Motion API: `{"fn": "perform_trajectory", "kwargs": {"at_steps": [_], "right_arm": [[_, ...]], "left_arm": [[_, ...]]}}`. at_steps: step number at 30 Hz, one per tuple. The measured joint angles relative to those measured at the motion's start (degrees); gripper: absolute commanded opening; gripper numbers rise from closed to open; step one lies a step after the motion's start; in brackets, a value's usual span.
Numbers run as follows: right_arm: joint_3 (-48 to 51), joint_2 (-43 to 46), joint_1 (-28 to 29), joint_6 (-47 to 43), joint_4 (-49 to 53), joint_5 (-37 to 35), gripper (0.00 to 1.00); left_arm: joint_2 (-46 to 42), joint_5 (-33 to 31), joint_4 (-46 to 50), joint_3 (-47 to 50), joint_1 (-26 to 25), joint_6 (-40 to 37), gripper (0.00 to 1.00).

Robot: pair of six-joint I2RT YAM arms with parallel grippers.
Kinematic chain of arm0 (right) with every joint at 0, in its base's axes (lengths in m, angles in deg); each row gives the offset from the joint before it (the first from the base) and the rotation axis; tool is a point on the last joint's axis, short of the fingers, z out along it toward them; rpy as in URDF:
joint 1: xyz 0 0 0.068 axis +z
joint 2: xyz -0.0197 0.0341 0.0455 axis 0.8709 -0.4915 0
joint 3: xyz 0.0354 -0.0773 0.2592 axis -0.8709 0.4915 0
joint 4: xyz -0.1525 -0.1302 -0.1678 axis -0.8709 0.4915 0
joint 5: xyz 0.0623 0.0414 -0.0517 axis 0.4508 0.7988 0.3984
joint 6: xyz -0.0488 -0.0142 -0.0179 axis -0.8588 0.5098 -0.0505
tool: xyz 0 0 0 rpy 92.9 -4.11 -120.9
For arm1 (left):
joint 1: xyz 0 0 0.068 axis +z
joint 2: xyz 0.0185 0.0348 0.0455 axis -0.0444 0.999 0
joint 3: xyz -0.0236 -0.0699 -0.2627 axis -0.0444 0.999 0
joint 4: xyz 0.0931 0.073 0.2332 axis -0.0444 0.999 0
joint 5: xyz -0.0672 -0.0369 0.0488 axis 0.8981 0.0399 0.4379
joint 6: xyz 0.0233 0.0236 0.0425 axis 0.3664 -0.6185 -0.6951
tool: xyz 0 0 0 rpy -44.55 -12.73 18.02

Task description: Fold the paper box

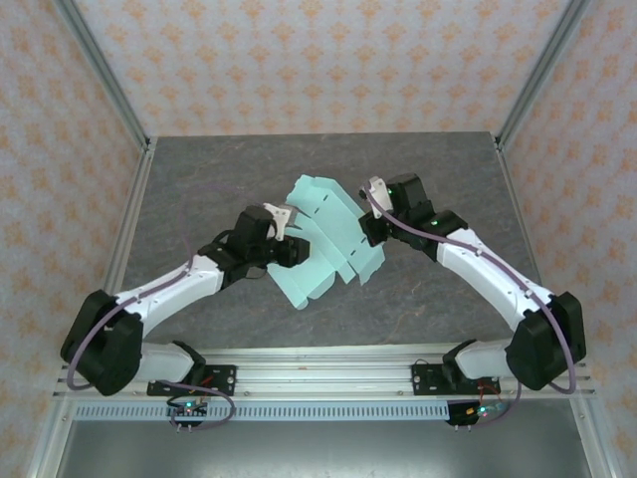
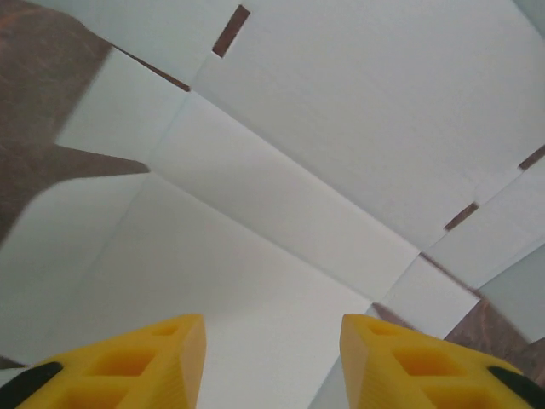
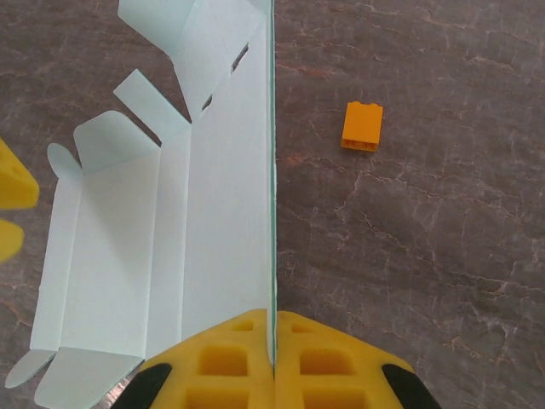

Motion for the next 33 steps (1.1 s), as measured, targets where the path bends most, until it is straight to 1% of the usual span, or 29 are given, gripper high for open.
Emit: {"fn": "perform_trajectory", "kwargs": {"at_steps": [4,9,17,33], "right_arm": [[0.00,-1.97,0.00,1.38,-0.33,-0.68,0.00],[0.00,-3.41,0.00,1.44,-0.35,-1.51,0.00],[0.00,-4.90,0.00,1.40,-0.42,-2.40,0.00],[0.00,-7.61,0.00,0.31,-0.50,-3.23,0.00]], "left_arm": [[5.49,0.11,-2.56,-2.45,-2.29,3.87,0.25],[11.69,-0.07,-3.89,-5.90,-2.27,4.85,0.18],[19.04,-0.04,-5.05,-8.96,-2.29,4.72,0.14],[27.96,0.04,-10.97,-9.44,-2.32,5.25,0.11]]}}
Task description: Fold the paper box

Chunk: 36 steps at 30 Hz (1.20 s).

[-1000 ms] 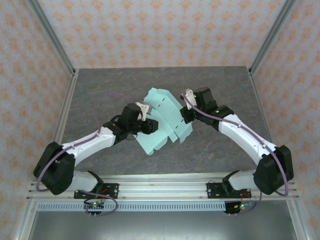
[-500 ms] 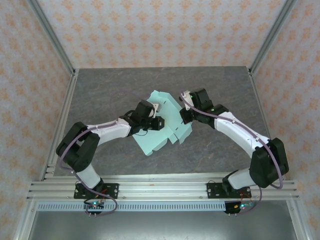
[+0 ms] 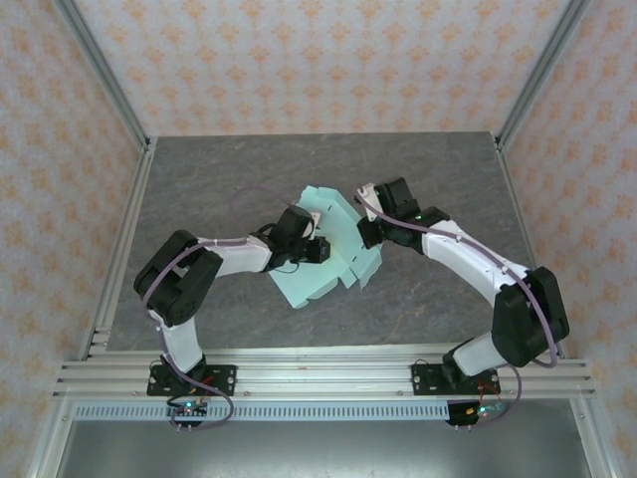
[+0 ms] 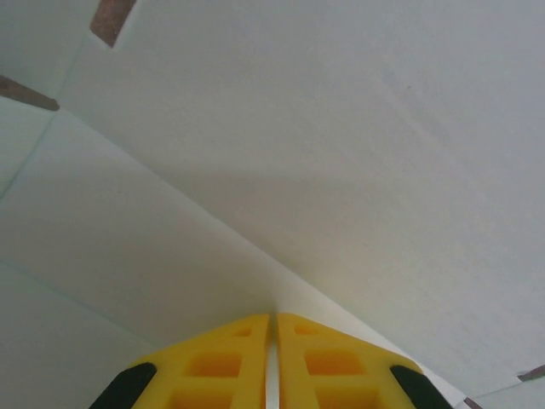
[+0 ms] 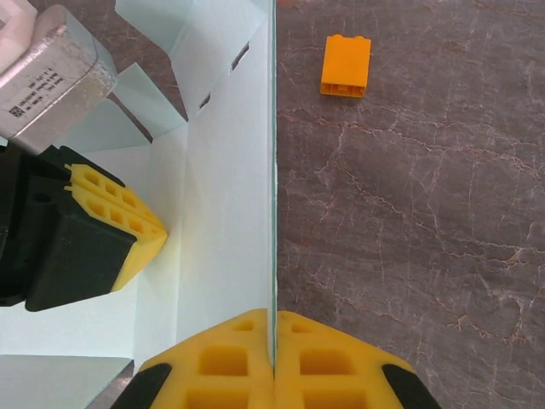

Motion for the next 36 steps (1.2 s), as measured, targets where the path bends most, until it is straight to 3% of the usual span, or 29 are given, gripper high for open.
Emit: {"fn": "perform_trajectory", "kwargs": {"at_steps": [26,36], "right_arm": [[0.00,-3.56,-0.09,-4.57,-1.05,-3.34,0.00],[3.56,-0.46,6.23,-10.60,-5.62,-11.30,0.00]], "left_arm": [[5.77,-0.76,-7.52,-0.76,-1.75,2.10,0.11],[6.97,-7.48,-17.31,2.29,-4.28,5.90,0.08]]}}
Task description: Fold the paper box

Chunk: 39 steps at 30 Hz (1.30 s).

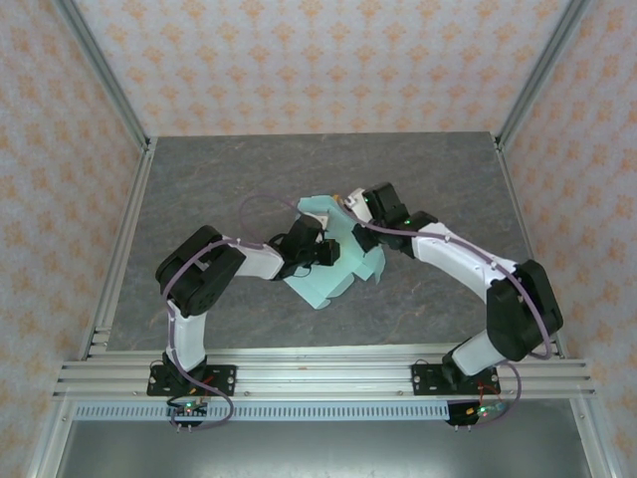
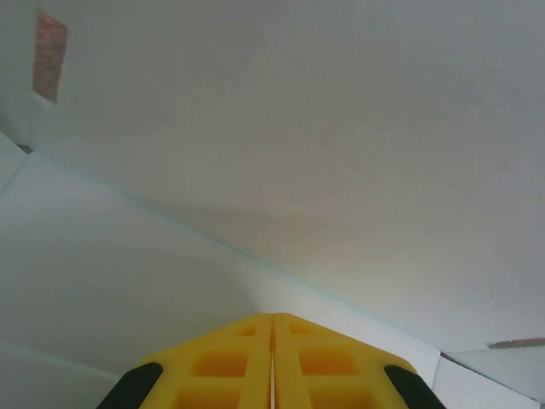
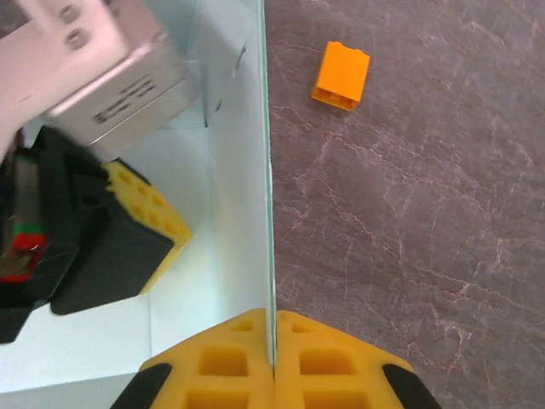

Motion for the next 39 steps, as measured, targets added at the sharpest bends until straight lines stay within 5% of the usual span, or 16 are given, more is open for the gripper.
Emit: {"fn": "perform_trajectory", "kwargs": {"at_steps": [25,39], "right_arm": [[12.46,4.48,9.07,-11.02,-17.53,-17.86,0.00],[12.46,3.17,9.44,-16.09,-19.82,-20.83,0.00]], "left_arm": [[0.17,-3.32,-12.52,5.81,-0.96,5.22,0.18],[-6.97,-4.63,-4.87,9.40,-1.31,4.20,0.32]]}}
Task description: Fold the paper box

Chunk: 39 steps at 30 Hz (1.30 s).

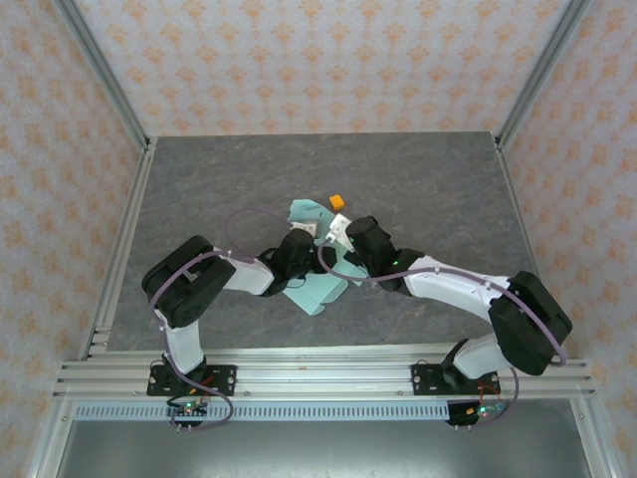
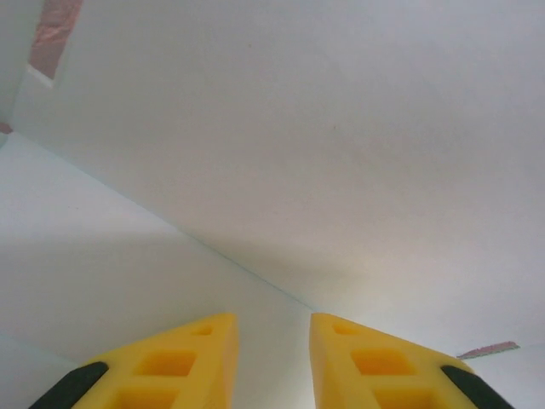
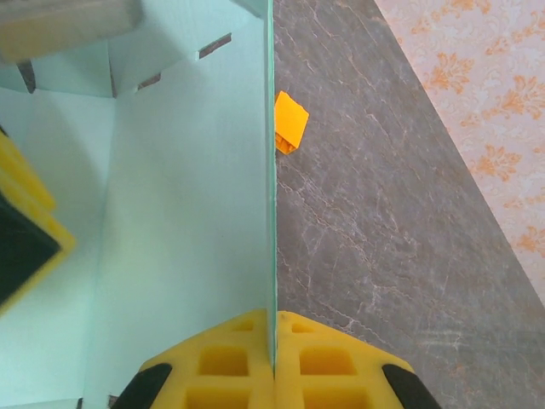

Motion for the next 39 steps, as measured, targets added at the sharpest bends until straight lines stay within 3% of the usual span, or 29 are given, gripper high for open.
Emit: {"fn": "perform_trajectory", "kwargs": {"at_steps": [12,20,39], "right_arm": [[0.00,-0.04,-0.02,-4.15,-1.77,-2.86,0.00],[0.00,-1.99,-0.52,-8.15,-3.61,-3.26,0.00],[6.93,-4.55,-0.76,-24.02,-21.27,-0.33,0.00]], "left_arm": [[-8.55,-1.53,6.51,4.20,0.00,-1.18,0.35],[-9.33,-1.70,7.58,7.39,0.00,-0.96,0.21],[-9.31,-1.97,-0.20,12.11,-0.02,2.97,0.17]]}}
